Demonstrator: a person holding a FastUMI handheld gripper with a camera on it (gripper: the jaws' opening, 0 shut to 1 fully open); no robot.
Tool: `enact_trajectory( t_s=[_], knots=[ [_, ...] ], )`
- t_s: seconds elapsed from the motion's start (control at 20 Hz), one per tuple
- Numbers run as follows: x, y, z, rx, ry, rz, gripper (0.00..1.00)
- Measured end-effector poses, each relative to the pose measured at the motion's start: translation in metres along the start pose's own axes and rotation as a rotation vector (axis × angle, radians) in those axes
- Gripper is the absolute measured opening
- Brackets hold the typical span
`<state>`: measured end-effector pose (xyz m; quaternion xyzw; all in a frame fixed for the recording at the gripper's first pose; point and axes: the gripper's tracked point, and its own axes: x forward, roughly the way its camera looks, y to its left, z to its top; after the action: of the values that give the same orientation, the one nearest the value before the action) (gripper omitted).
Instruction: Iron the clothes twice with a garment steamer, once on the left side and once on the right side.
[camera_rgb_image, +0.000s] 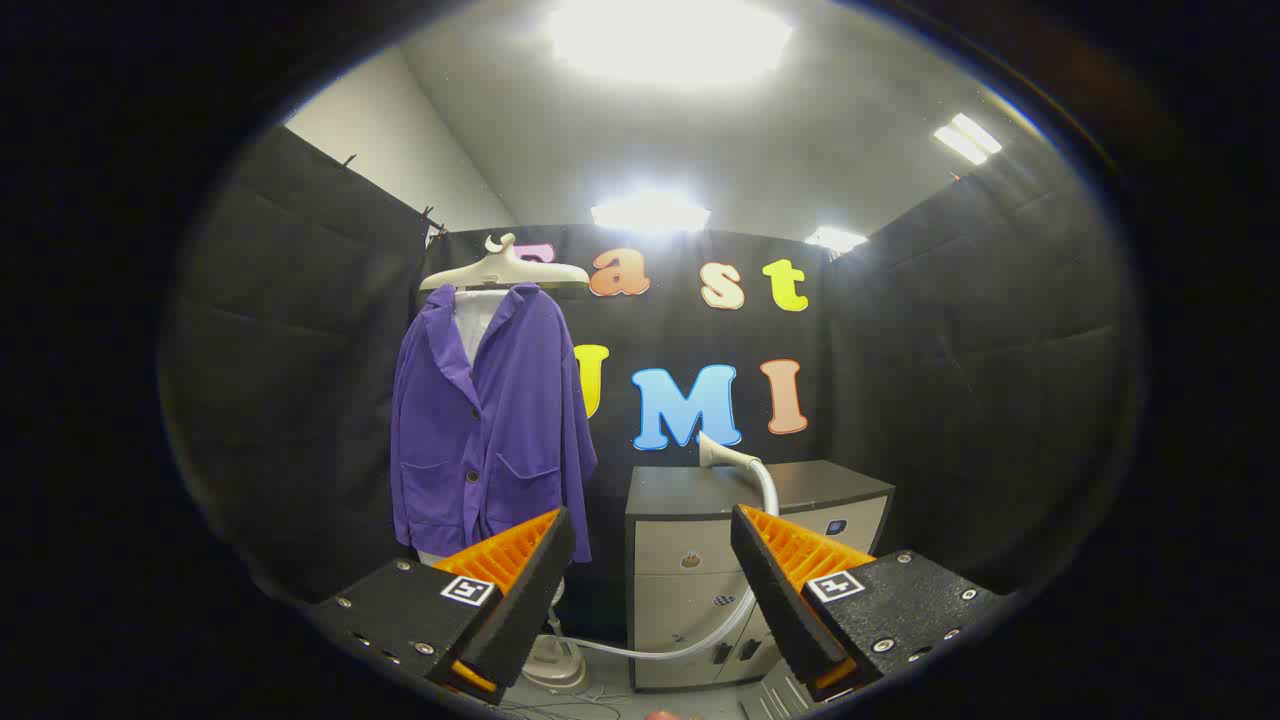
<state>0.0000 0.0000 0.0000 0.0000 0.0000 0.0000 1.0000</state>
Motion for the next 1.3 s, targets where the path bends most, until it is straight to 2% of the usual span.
enact_trajectory(
  t_s=[0.45, 0.85, 1.15, 1.3],
  knots=[
    [0.005, 0.001, -0.002, 0.006, 0.013, -0.010, 0.97],
    [0.006, -0.002, 0.014, -0.002, -0.003, -0.022, 0.97],
    [0.026, -0.037, 0.044, 0.008, -0.035, -0.074, 0.97],
    [0.052, -0.064, 0.058, 0.002, -0.067, -0.099, 0.97]
  ],
)
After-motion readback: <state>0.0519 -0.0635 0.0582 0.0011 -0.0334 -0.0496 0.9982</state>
